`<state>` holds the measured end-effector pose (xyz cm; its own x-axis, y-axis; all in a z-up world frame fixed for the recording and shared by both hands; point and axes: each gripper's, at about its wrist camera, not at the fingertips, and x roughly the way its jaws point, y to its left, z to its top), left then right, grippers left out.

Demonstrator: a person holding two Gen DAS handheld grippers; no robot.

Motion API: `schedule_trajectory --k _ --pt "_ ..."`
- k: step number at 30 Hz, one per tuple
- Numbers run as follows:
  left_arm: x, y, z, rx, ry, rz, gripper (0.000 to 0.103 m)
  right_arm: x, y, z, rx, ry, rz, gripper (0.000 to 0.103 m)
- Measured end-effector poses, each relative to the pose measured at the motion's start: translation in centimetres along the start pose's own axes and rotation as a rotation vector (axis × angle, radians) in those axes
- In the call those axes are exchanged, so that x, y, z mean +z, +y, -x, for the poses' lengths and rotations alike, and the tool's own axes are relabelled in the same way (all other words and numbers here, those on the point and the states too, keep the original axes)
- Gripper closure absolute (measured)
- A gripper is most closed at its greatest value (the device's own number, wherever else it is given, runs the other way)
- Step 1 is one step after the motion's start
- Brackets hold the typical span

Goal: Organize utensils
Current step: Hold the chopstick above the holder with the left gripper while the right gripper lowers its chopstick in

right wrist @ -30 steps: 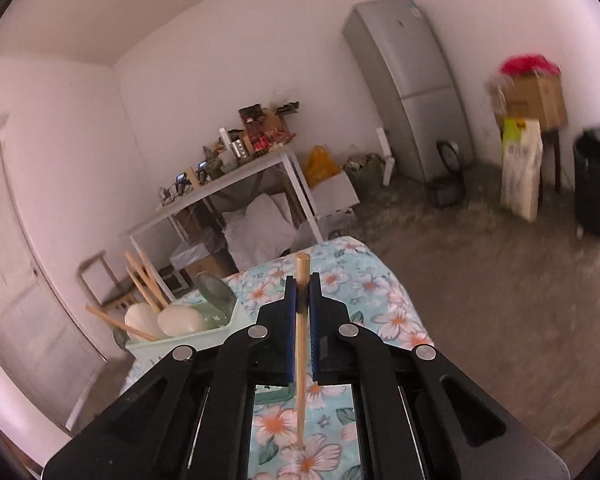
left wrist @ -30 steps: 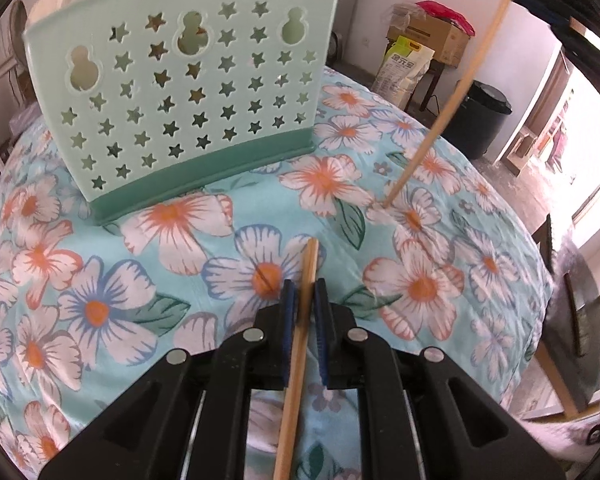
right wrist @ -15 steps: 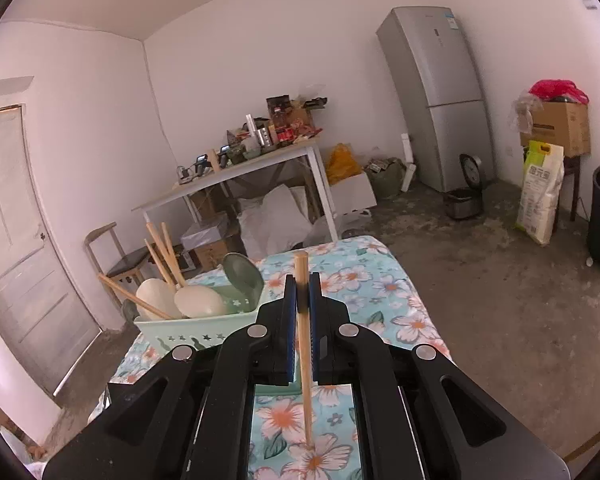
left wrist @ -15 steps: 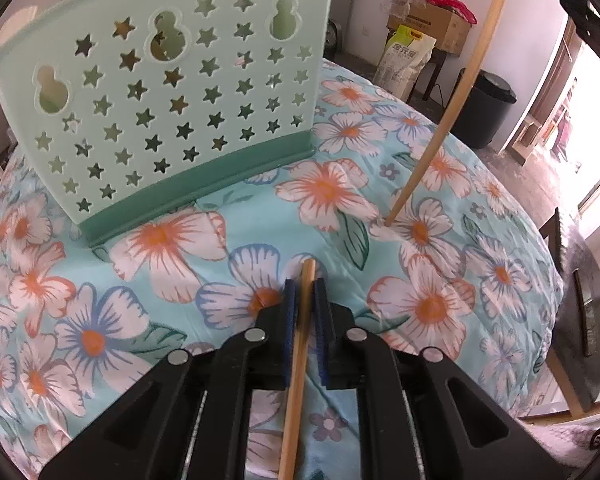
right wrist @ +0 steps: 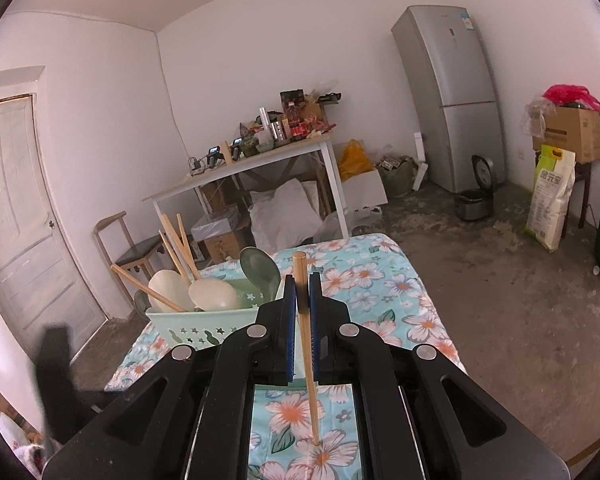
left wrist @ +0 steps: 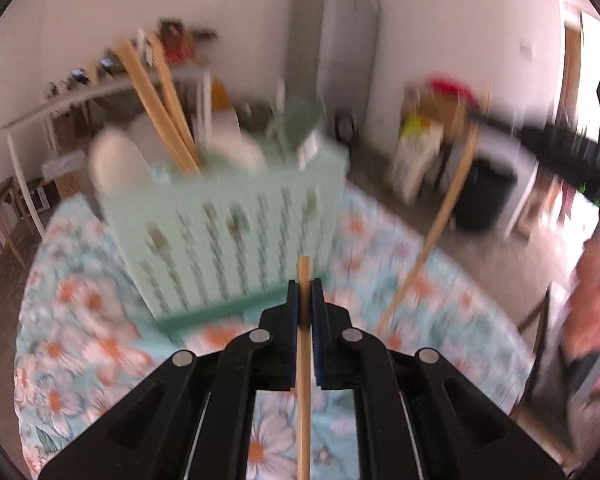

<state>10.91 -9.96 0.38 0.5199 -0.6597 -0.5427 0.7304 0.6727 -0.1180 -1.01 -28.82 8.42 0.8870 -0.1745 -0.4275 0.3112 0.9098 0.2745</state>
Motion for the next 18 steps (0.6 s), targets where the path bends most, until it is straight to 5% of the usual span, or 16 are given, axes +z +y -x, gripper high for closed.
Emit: schedule_trajectory --k 5,18 --pt "1.5 1.5 2.9 0.001 -0.143 0.094 0.098 -0.1 0.1 -0.1 0.005 0.009 0.006 0.098" --pt "1.7 4.4 6.3 -0.020 -0.182 0.205 0.098 1.0 1.0 1.0 0.029 0.016 0.000 0.099"
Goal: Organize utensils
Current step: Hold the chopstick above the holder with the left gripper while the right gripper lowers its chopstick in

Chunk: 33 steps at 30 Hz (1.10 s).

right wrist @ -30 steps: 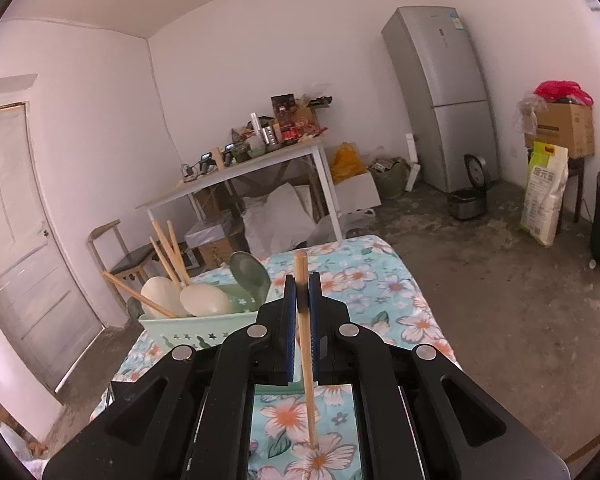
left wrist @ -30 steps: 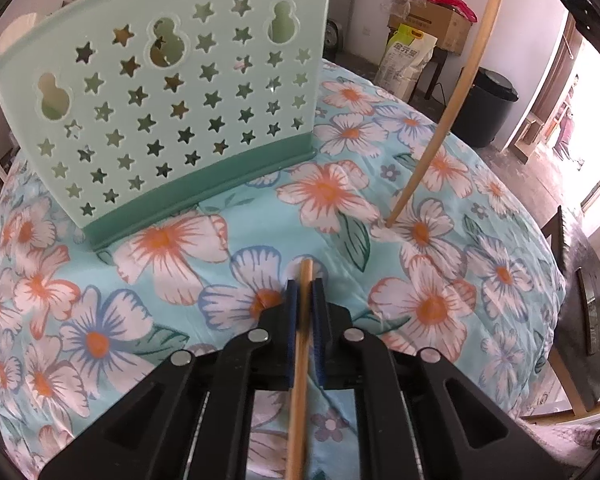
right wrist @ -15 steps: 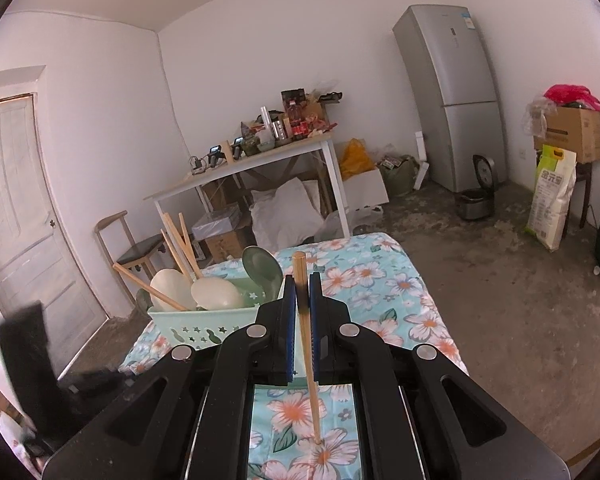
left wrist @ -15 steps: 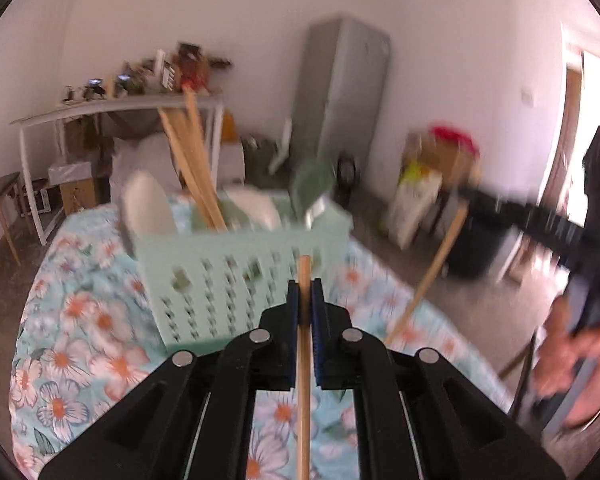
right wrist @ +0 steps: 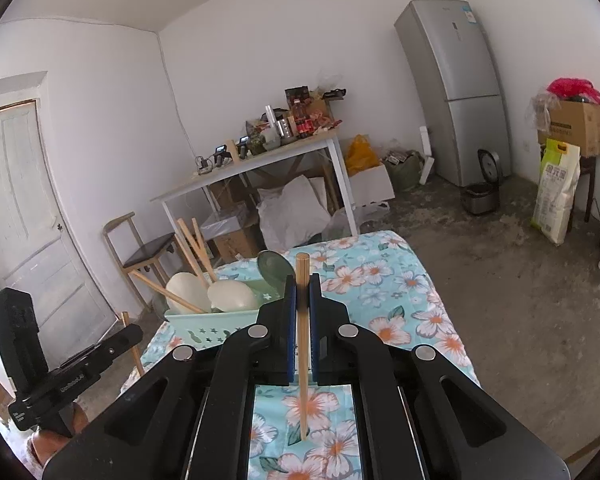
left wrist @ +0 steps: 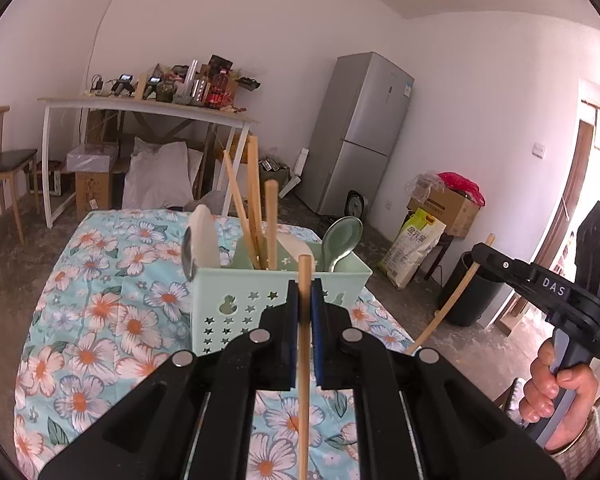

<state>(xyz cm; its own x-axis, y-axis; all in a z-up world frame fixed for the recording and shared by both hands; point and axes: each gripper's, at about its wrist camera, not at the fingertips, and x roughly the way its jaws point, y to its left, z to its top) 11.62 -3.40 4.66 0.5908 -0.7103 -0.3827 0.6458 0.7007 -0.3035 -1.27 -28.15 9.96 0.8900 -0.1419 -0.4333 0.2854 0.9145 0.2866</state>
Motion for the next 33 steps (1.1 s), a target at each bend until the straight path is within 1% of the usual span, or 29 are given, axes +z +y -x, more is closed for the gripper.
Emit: schedule_trajectory --k 3,9,15,21,24,28,33 --pt "0.2 0.2 0.6 -0.008 -0.007 0.016 0.098 0.7 0.7 0.6 -0.002 -0.016 0.015 0.099" --pt "1.2 0.5 1.9 -0.033 -0.030 0.025 0.098 2.6 2.3 2.5 -0.008 -0.079 0.043 0.099" --pt "2.7 0.7 3.4 -0.068 -0.075 0.029 0.098 4.5 4.0 4.4 -0.010 -0.134 0.081 0.099" --pt "4.7 0.7 4.5 -0.092 -0.120 0.023 0.098 7.8 5.2 6.2 0.018 -0.198 0.116 0.099" --pt "6.1 0.6 5.3 -0.103 -0.155 0.026 0.098 10.0 5.7 7.1 0.035 -0.244 0.144 0.099" --pt "7.7 0.3 6.3 -0.098 -0.201 0.017 0.098 12.3 6.0 7.0 0.043 -0.294 0.183 0.099" --pt "9.1 0.1 7.0 -0.085 -0.232 0.008 0.098 13.6 5.7 4.7 0.065 -0.291 0.196 0.099"
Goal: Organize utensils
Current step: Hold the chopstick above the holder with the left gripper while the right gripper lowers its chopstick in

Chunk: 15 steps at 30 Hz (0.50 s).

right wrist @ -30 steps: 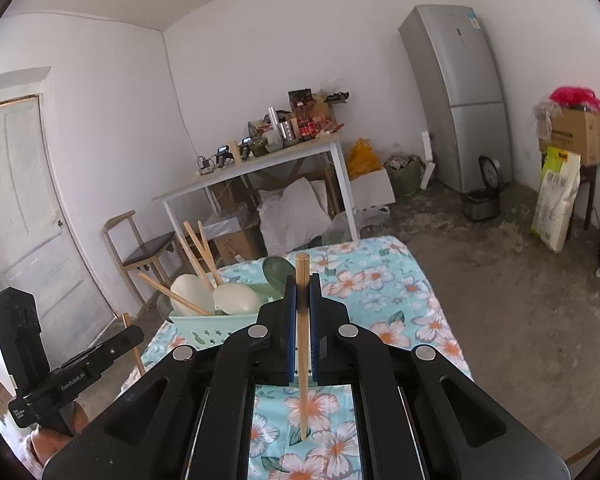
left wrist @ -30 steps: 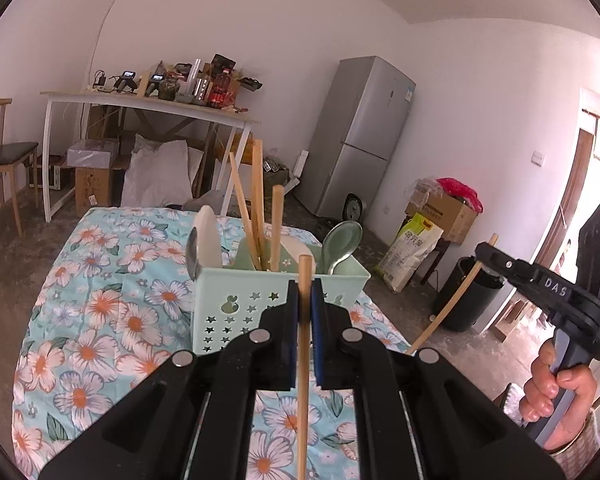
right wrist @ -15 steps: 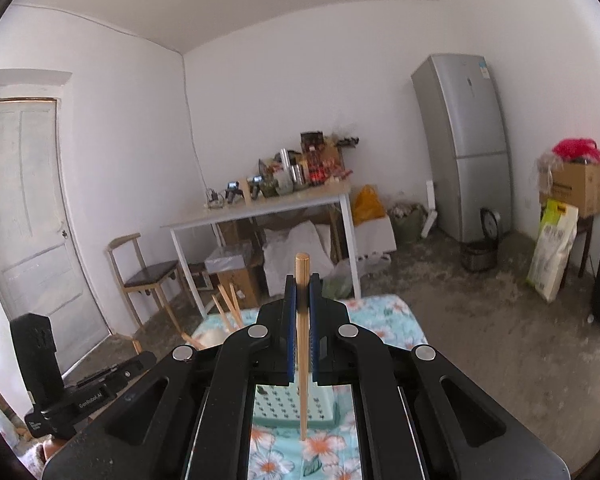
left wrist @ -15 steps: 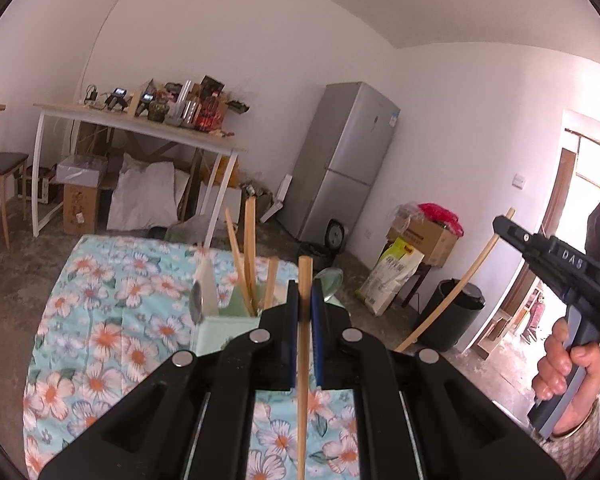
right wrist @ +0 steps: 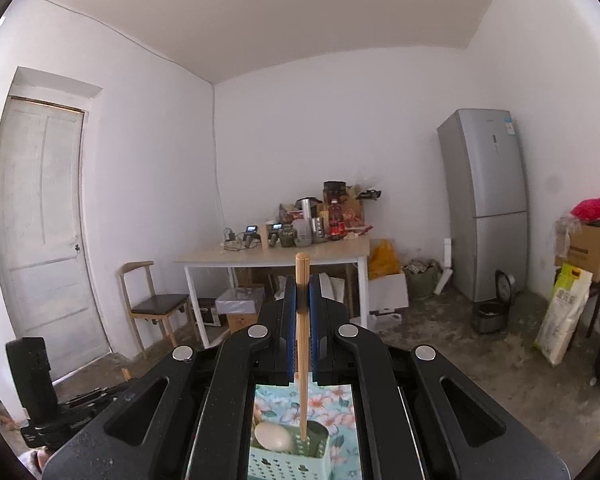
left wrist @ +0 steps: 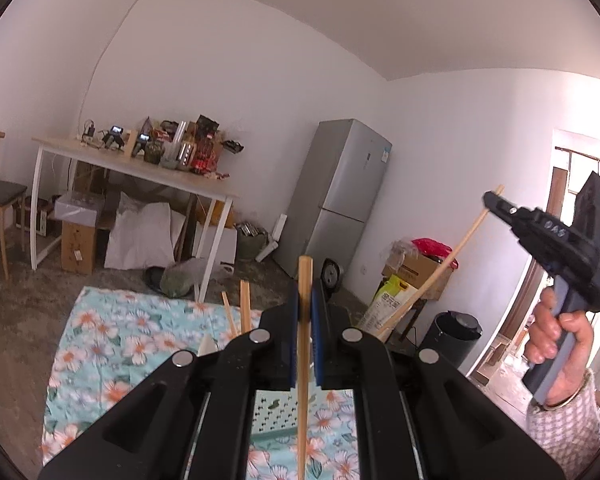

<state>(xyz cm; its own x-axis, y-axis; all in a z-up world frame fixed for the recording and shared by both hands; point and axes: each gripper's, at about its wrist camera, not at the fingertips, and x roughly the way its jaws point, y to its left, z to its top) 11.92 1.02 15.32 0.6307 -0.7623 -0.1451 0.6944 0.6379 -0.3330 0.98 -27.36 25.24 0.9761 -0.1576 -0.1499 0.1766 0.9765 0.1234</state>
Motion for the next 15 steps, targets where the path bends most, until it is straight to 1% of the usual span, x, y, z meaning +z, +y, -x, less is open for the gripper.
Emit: schedule_trajectory --k 5,9,15 --pt "1.6 -0.7 -0.4 -0.002 -0.040 -0.002 0.098 -1.1 -1.2 -2.4 0.036 0.034 -0.026 0.099" --pt "3.0 -1.6 -0.6 -0.013 -0.079 -0.009 0.098 -2.4 -1.9 -4.7 0.093 0.084 -0.060 0.099" --pt "5.3 -3.3 -0.8 -0.013 -0.133 -0.037 0.098 -4.5 -1.4 -7.8 0.113 0.149 -0.023 0.099"
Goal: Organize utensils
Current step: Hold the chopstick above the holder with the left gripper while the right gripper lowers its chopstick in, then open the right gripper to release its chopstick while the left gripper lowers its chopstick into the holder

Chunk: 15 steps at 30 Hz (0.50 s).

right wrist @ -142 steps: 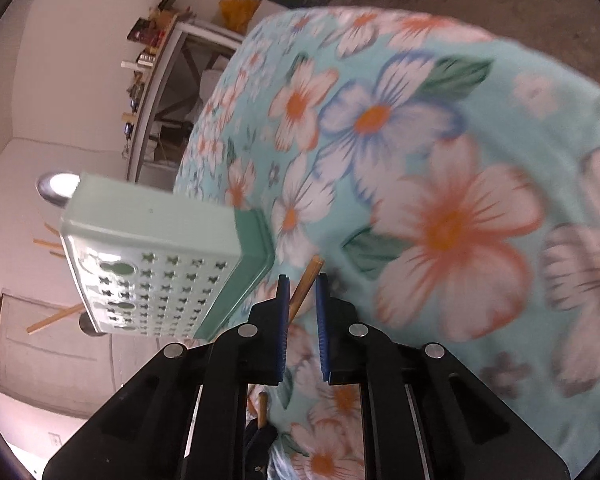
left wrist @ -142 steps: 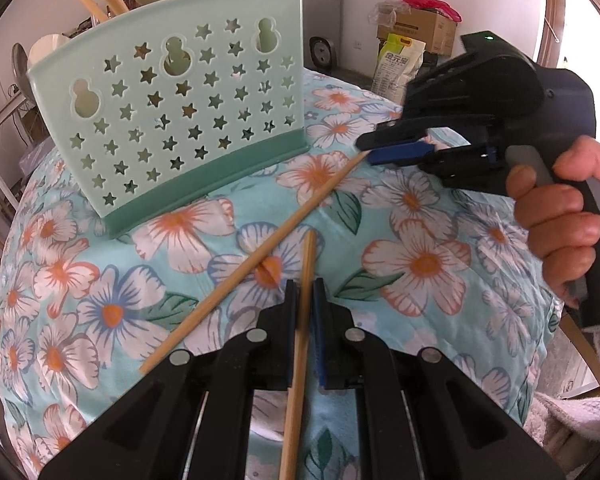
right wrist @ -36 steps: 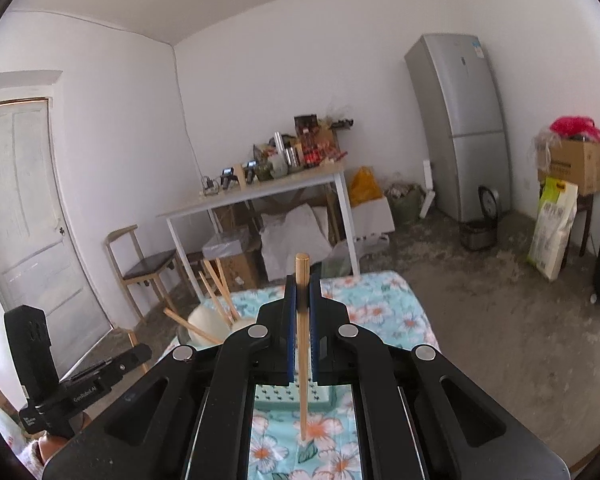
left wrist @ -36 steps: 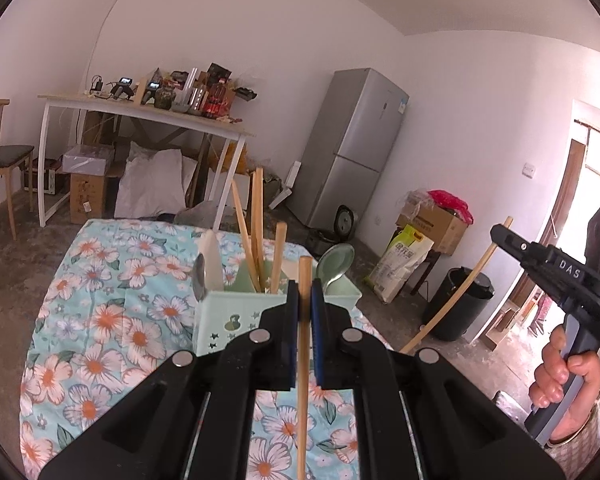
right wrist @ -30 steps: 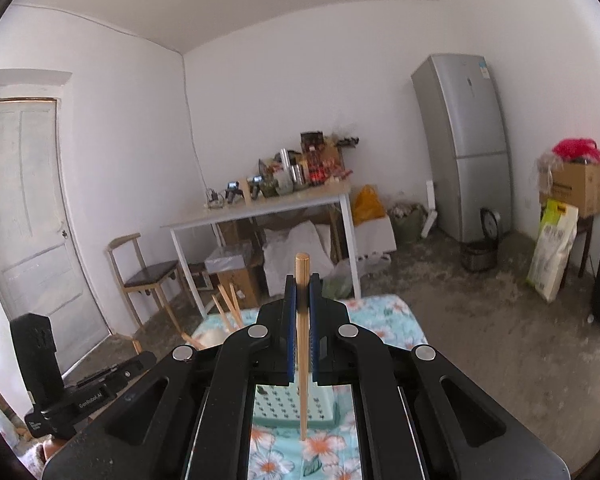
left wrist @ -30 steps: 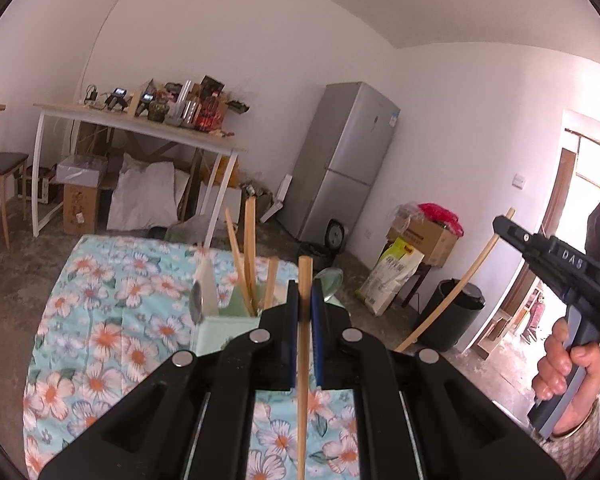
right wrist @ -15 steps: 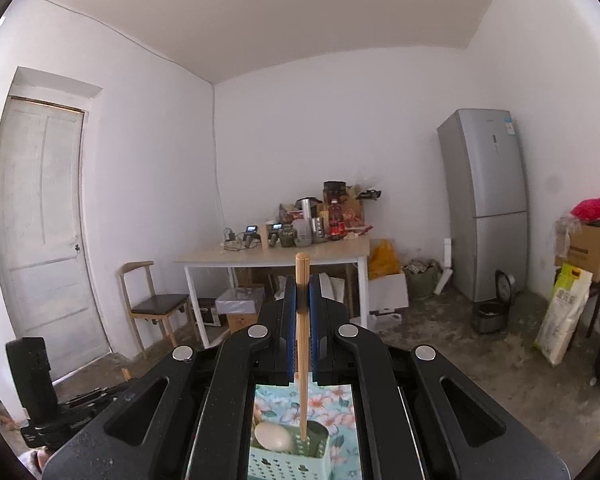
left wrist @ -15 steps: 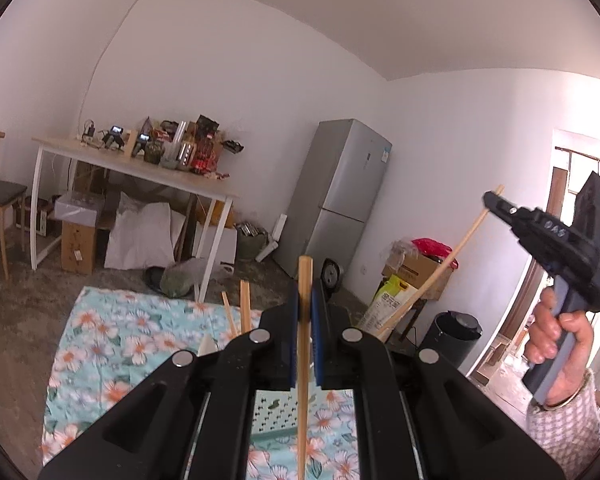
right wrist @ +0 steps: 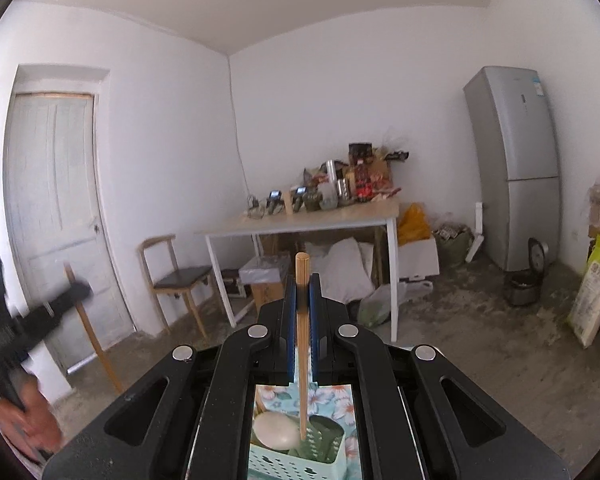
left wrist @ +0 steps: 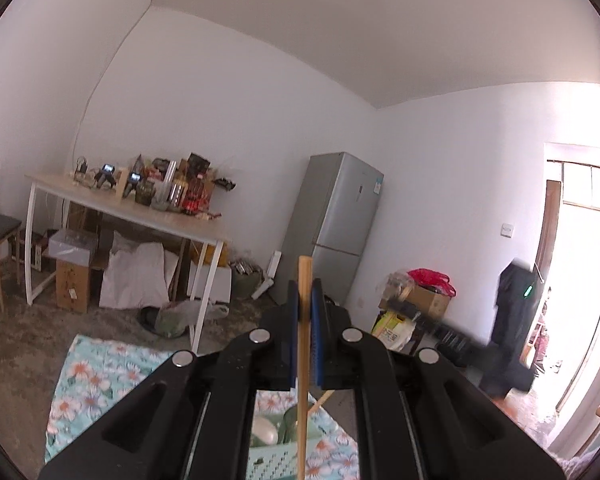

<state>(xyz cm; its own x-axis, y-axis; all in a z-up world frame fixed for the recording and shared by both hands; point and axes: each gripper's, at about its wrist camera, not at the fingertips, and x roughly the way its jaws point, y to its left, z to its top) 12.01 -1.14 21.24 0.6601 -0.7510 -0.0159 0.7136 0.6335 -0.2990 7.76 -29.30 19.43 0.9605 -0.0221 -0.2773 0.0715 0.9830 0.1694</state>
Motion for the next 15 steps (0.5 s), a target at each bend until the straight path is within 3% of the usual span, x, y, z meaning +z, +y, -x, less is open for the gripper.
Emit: schedule_trajectory --k 9,11,13,15 --pt "1.5 -1.1 -1.9 0.001 -0.030 -0.018 0.098 -3.9 -0.8 -5.5 0.066 0.156 -0.015 0.097" --pt "1.7 -1.4 -2.7 0.000 -0.030 -0.027 0.098 -4.4 -1.1 -6.0 0.090 0.179 -0.039 0.090" --pt "1.8 -1.5 -3.4 0.002 -0.030 -0.037 0.098 -4.4 -1.7 -5.7 0.111 0.170 -0.068 0.070" --pt "1.8 -1.8 -4.2 -0.002 -0.027 -0.040 0.098 -4.2 -2.3 -4.9 0.132 0.148 -0.088 0.064"
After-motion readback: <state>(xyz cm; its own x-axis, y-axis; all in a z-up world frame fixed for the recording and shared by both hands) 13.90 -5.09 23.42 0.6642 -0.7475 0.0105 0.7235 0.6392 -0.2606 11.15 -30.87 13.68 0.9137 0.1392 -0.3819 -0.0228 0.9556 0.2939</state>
